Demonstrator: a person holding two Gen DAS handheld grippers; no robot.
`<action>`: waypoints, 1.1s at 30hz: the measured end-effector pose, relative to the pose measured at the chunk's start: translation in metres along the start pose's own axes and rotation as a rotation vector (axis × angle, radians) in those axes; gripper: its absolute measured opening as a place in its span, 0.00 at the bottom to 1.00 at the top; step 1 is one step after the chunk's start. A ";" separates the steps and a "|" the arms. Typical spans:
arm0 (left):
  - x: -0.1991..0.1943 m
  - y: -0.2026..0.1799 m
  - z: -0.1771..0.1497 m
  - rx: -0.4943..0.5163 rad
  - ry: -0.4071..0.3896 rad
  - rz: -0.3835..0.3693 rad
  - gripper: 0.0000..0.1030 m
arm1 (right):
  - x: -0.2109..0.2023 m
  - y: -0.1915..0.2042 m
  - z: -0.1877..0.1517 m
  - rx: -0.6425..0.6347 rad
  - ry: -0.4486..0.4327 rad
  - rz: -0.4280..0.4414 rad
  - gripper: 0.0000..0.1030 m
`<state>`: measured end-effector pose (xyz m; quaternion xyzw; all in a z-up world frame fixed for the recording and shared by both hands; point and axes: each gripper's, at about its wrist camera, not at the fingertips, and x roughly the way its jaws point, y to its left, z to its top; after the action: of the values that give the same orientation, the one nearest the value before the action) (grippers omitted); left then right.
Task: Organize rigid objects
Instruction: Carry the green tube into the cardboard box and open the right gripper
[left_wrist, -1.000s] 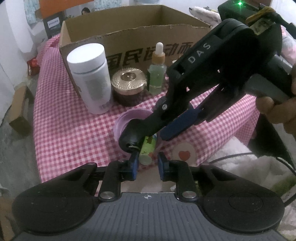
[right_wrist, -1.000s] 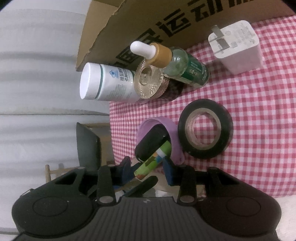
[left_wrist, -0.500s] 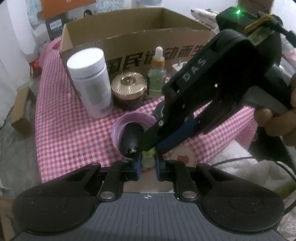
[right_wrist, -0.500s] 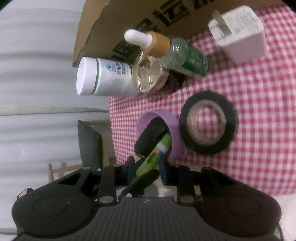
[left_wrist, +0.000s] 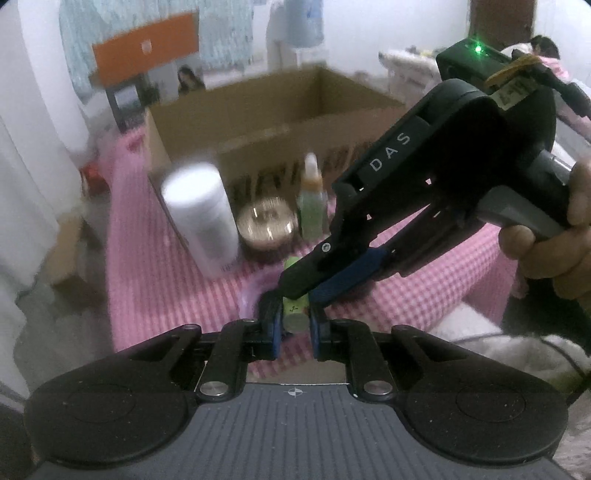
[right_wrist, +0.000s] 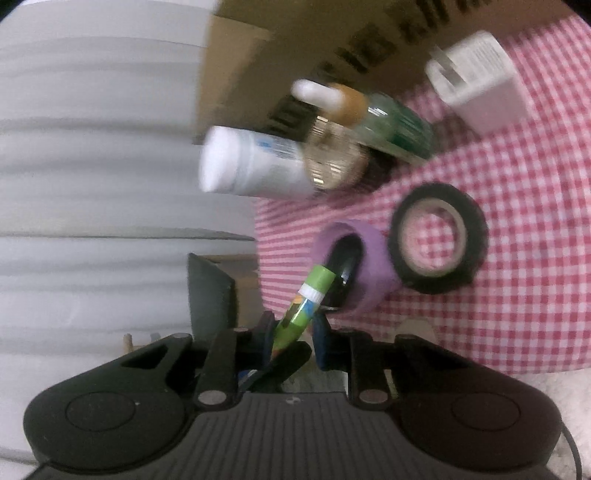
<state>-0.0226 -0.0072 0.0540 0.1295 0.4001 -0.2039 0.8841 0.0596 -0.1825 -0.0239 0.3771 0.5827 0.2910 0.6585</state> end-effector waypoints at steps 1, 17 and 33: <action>-0.006 0.001 0.004 0.006 -0.020 0.009 0.14 | -0.005 0.009 0.000 -0.030 -0.015 0.006 0.23; 0.053 0.074 0.152 -0.007 -0.052 0.043 0.14 | -0.019 0.092 0.145 -0.204 -0.126 0.018 0.23; 0.180 0.112 0.184 0.026 0.204 0.138 0.20 | 0.091 0.050 0.279 -0.101 -0.046 -0.160 0.21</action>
<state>0.2576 -0.0264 0.0437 0.1883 0.4753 -0.1335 0.8490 0.3511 -0.1243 -0.0216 0.3025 0.5801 0.2576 0.7111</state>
